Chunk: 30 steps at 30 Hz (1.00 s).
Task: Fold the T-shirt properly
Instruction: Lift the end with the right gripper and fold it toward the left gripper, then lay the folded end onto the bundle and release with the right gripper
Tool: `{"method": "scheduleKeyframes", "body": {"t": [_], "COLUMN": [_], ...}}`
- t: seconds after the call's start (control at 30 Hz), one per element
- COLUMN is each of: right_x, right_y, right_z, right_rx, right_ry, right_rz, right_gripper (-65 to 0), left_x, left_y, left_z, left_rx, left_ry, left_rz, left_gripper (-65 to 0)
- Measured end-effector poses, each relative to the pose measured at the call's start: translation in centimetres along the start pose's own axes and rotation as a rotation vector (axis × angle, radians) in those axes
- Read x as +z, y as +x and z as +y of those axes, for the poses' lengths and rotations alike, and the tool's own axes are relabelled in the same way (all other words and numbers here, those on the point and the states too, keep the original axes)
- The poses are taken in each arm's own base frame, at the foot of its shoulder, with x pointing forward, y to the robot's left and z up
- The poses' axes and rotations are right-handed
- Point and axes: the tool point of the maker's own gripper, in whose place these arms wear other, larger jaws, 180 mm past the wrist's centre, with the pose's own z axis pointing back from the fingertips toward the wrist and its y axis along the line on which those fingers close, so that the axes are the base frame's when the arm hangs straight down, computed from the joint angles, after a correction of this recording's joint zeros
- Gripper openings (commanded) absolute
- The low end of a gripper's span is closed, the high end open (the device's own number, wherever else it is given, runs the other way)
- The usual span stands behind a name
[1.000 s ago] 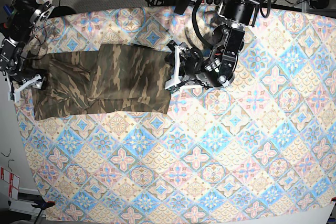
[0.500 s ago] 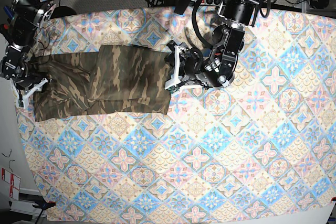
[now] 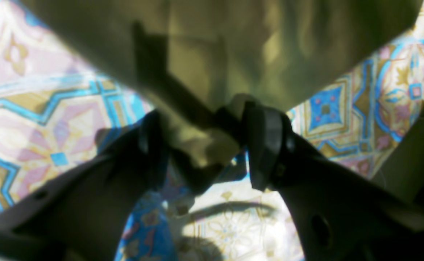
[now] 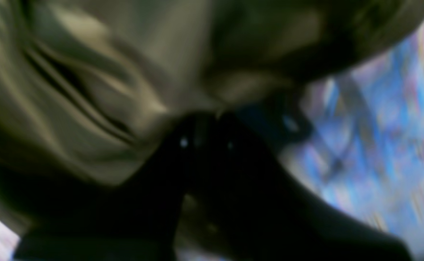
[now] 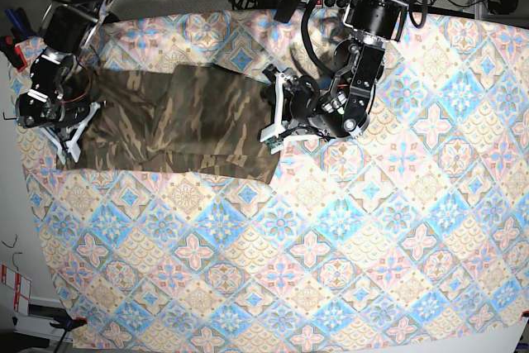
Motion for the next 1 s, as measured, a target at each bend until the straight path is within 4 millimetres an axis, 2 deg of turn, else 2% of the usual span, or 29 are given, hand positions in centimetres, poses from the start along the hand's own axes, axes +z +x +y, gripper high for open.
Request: {"method": "scheduleKeyframes", "body": {"t": [0.1,0.27,0.37,0.47,0.53,0.63,0.7,0.83,1.0], "right_x": [2.0,4.9,6.2,8.1,9.7,11.6,12.3,11.5,10.6], "right_y": [-0.3,3.2,4.0,5.7,6.9,8.4,9.1,9.7,9.9], "right_z": [-0.4,-1.1,-0.5,0.0,0.9,3.7,5.1,8.5,13.6], "right_rx": [0.039,0.091,0.158,0.224,0.295,0.414,0.473,0.588,0.759], "right_ry": [-0.063,-0.141,-0.175,-0.226,-0.263,-0.285,-0.295,-0.256,-0.192], "right_rz": [0.022,-0.041,-0.043,-0.077,-0.111,-0.144,-0.148,-0.142,-0.147], "right_gripper": [-62.9,-62.9,-62.9,-62.8,-62.8,-62.8,-62.8,-62.8,-62.8], "left_x": [-0.3,-1.1,-1.8,-2.6,-3.0,-3.1,-3.1,-2.8,-3.0], "left_y": [1.2,3.1,3.0,3.7,5.1,7.5,7.8,7.5,8.3], "left_z": [-0.7,-0.9,-0.9,-2.0,-3.0,-4.5,-4.7,-3.4,-3.5], "left_rx": [-0.003,0.000,0.008,-0.025,-0.048,-0.053,-0.060,-0.057,-0.053], "left_ry": [-0.016,-0.042,-0.062,-0.087,-0.102,-0.139,-0.143,-0.115,-0.124], "left_rz": [-0.022,-0.037,-0.012,0.011,-0.013,-0.102,-0.113,-0.112,-0.128], "left_gripper": [-33.1,-33.1,-33.1,-33.2,-33.1,-33.1,-33.1,-33.1,-33.1]}}
